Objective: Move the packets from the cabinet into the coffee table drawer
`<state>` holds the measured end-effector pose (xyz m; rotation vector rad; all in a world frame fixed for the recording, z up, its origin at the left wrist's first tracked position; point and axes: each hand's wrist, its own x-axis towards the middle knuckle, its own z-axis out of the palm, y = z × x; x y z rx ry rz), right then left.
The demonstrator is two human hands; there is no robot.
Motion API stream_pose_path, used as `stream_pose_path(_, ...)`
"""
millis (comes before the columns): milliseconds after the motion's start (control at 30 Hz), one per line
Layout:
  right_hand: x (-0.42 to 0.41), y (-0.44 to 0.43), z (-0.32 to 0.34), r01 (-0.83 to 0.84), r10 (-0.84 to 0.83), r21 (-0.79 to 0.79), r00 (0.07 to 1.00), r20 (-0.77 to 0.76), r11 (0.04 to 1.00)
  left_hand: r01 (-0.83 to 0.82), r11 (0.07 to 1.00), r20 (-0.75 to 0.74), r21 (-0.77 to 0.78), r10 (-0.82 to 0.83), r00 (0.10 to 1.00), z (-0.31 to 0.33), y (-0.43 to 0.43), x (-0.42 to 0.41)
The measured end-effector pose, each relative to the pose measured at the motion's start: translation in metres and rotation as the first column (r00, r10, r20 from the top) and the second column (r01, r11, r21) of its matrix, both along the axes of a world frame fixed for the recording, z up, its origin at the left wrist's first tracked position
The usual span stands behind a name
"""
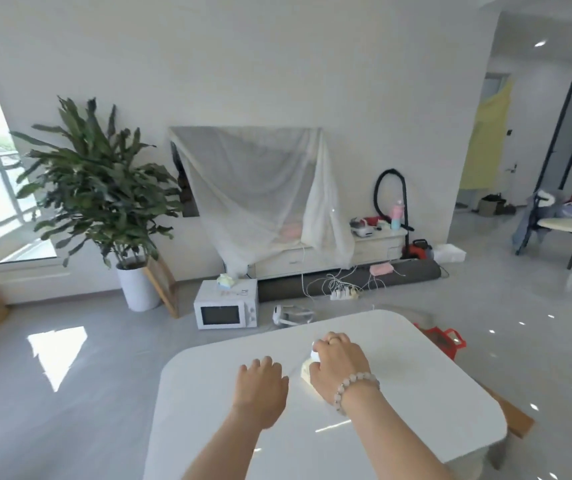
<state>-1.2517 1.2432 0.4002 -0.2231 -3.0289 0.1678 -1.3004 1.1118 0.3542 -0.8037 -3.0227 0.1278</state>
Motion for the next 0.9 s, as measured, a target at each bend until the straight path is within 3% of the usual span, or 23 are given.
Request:
stream_pose_path(200, -0.005, -0.097, -0.002, -0.205, 0.203, -0.037, 0.978, -0.039, 0.978, -0.205, 0.978, -0.050, 0.045, 0.208, 0.977, 0.028, -0.095, 0.023)
stream_pose_path(500, 0.002, -0.263, 0.004, -0.520, 0.520, -0.007, 0.854, 0.022, 0.854, -0.548, 0.828, -0.075, 0.120, 0.558, 0.826, 0.039, -0.259, 0.079)
stream_pose_path(733, 0.020, -0.390, 0.027, -0.694, 0.695, -0.012, 0.719, 0.014, 0.719, -0.705, 0.695, -0.132, 0.139, 0.719, 0.683, 0.057, -0.383, 0.117)
stream_pose_path(900, 0.057, -0.512, 0.042, -0.813, 0.813, -0.039, 0.582, -0.007, 0.581, -0.861, 0.501, -0.183, 0.090, 0.858, 0.480, 0.068, -0.510, 0.177)
